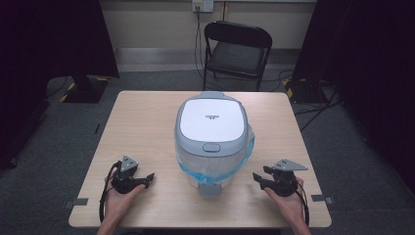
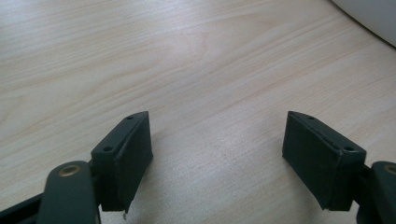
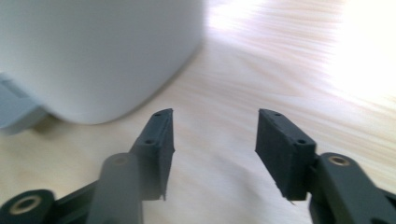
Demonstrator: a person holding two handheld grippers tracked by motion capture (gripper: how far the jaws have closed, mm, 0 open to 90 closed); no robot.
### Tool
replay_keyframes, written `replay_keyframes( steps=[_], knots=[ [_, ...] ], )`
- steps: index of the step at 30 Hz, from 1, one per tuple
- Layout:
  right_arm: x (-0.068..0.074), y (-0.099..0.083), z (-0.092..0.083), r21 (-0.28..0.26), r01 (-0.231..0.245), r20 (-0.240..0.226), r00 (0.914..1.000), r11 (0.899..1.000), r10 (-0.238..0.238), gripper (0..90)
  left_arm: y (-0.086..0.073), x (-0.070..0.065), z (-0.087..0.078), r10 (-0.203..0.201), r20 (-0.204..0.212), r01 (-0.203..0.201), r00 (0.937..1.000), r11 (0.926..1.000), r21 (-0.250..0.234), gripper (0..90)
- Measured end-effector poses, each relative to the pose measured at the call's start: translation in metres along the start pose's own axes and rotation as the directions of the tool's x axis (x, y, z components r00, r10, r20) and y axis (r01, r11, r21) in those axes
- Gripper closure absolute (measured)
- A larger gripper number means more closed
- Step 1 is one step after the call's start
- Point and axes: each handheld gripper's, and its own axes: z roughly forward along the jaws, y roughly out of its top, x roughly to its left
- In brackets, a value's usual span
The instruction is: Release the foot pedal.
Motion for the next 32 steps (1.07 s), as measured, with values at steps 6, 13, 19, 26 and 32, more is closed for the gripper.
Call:
replay_keyframes(
  steps=[6, 13, 19, 26, 32],
  knots=[
    [-0.022, -0.002, 0.001, 0.015, -0.047, 0.083, 0.9955, 0.999, 0.046, 37.4, 0.000, 0.000, 0.000, 0.001, -0.001, -0.001, 1.0000, 1.0000, 0.001, 23.5],
    [-0.046, -0.004, 0.009, 0.032, -0.074, 0.187, 0.9801, 0.997, 0.067, 28.0, 0.000, 0.000, 0.000, 0.001, -0.001, -0.001, 1.0000, 1.0000, 0.001, 23.5],
    [-0.053, -0.007, 0.021, 0.071, -0.111, 0.223, 0.9704, 0.991, 0.092, 23.4, 0.000, 0.000, 0.000, 0.001, -0.001, -0.001, 1.0000, 1.0000, 0.000, 23.4],
    [-0.053, -0.011, 0.024, 0.067, -0.105, 0.235, 0.9682, 0.992, 0.086, 21.8, 0.000, 0.000, 0.000, 0.001, 0.000, -0.001, 1.0000, 1.0000, 0.001, 23.3],
    [-0.053, -0.011, 0.024, 0.066, -0.107, 0.234, 0.9682, 0.992, 0.088, 21.7, 0.000, 0.000, 0.001, -0.006, -0.006, 0.006, 1.0000, 1.0000, -0.002, 22.3]
  ],
)
